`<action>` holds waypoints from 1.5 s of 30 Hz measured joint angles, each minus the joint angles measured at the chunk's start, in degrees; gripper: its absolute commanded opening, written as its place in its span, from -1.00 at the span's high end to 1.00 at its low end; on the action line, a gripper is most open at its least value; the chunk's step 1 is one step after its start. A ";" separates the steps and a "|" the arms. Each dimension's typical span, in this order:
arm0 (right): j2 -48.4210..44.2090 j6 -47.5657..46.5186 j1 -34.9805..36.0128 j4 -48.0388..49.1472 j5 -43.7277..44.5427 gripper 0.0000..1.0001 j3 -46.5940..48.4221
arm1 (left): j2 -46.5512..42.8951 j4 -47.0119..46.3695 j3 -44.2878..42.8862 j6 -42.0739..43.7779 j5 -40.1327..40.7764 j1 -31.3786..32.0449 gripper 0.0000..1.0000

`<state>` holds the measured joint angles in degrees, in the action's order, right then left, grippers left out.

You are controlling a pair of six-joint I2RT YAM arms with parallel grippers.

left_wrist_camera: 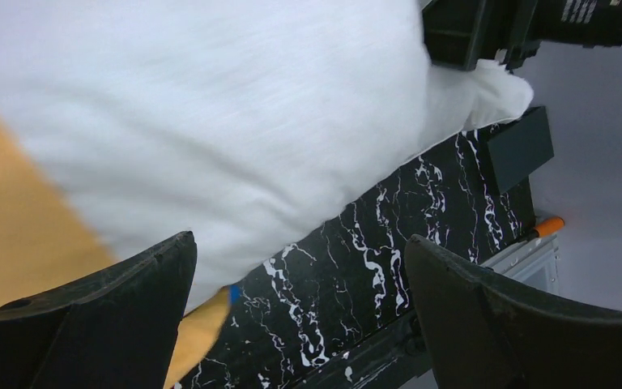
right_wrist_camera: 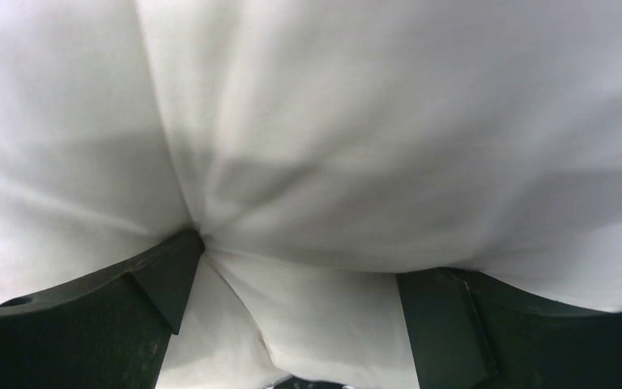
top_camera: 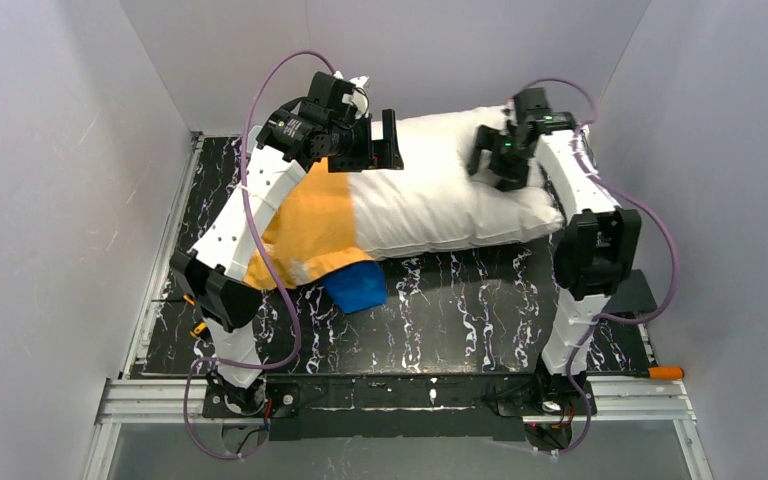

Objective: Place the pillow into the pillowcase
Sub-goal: Stuff the pillow into the pillowcase.

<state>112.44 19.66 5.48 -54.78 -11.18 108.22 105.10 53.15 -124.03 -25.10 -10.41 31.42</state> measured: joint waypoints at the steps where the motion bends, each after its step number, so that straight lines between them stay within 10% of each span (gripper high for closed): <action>1: 0.26 0.52 3.30 1.16 -1.57 -0.96 0.44 | 0.00 0.26 0.00 -0.02 0.28 -0.15 -0.99; 8: -2.01 7.76 14.49 10.38 -16.00 -0.96 -5.40 | 0.61 2.08 -1.27 -2.43 0.79 -0.48 -0.99; 19: -14.36 10.10 -9.16 8.57 -11.04 -0.96 -8.26 | 14.38 6.05 -14.84 0.98 8.20 6.05 -0.99; 28: -17.49 9.40 -8.70 5.99 -10.43 -0.96 -19.91 | 28.94 13.53 -19.06 5.88 21.24 13.49 -0.99; 31: -17.49 9.05 -8.81 4.98 -10.58 -0.96 -22.58 | 32.61 15.02 -20.22 6.60 22.88 14.51 -0.62; 37: -17.51 8.02 -9.07 4.42 -11.13 -0.96 -23.69 | 36.04 16.02 -22.77 8.90 22.23 14.58 0.91; 45: -19.06 6.69 -10.40 4.37 -11.72 -0.96 -27.12 | 28.98 4.72 -18.49 11.13 18.36 13.53 1.00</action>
<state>93.38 26.35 -4.93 -50.41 -22.90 81.10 134.08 57.87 -142.52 -13.98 7.94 44.95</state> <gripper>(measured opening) 0.982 0.022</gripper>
